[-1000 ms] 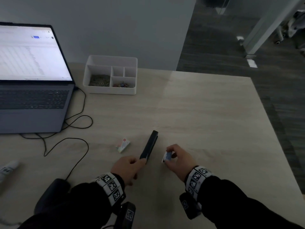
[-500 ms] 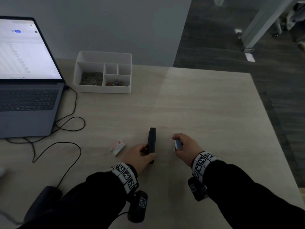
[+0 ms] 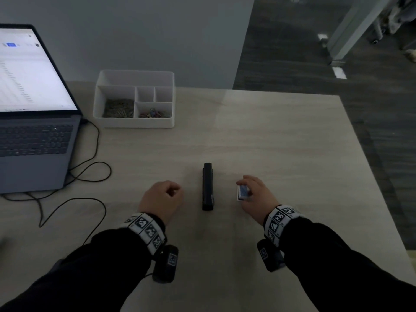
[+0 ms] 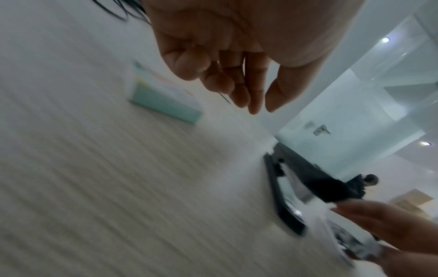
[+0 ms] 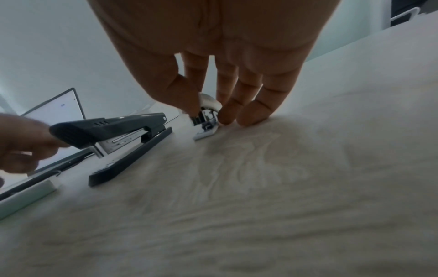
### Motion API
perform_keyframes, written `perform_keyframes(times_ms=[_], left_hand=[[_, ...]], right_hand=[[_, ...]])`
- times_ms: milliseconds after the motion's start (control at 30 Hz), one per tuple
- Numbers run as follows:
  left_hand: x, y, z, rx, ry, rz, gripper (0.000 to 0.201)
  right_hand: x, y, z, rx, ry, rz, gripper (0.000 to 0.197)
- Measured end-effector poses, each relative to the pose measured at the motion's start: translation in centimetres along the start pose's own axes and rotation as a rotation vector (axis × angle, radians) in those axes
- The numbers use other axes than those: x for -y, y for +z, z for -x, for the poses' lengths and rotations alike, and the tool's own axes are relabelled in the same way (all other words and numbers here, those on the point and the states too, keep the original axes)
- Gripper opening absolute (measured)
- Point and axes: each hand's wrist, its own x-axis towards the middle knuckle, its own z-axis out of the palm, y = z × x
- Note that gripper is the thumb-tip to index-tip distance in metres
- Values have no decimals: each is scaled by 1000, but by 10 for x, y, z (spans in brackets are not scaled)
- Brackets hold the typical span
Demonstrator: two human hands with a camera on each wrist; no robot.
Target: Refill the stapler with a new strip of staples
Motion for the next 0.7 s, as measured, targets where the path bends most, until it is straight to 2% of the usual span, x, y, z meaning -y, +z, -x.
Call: perform_keyframes(times_ms=[67, 200, 300, 500, 700], left_hand=[[22, -12, -5, -46, -51, -53, 16], [48, -19, -5, -15, -146, -44, 23], [50, -12, 1, -8, -137, -67, 21], [35, 3, -8, -16, -174, -28, 22], [29, 9, -25, -44, -171, -8, 27]], right_hand=[[-3, 4, 5, -60, 13, -60, 49], [-5, 9, 10, -217, 55, -162, 34], [-3, 11, 9, -195, 126, -196, 34], [3, 11, 9, -109, 142, -178, 35], [4, 9, 15, -85, 161, -195, 38]])
